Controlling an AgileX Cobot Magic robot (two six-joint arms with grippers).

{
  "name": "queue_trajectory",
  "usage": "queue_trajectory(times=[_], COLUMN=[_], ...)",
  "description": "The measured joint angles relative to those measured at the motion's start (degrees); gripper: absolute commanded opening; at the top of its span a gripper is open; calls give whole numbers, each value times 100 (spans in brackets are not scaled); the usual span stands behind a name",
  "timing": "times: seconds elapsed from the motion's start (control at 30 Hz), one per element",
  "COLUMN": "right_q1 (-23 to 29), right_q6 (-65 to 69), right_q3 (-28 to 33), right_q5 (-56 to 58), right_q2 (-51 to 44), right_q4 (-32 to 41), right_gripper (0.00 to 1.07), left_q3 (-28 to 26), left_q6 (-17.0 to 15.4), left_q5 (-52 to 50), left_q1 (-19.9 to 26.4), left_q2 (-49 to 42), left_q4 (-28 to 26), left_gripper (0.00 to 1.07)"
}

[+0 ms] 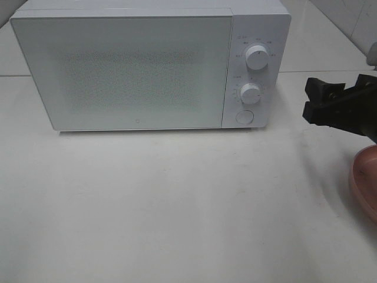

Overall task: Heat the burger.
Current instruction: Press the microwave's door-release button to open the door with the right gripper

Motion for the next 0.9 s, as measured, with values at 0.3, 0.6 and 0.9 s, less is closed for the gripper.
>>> queue_trajectory(times=[0.3,0.6,0.9], right_q1=[1232,2160,2320], right_q6=[-458,-561,-561], right_q3=[-6,-11,-292], right_q5=[-980,-1364,-1398], right_q2=[682,1392,1856], right_q4=[1375,2590,2779], right_gripper=[76,76,76], left_q3=[0,0,0], left_q6=[0,0,0], left_q5=[0,0,0], left_q1=[0,0,0], left_q2=[0,0,0], left_q4=[0,0,0], left_gripper=[98,98,98])
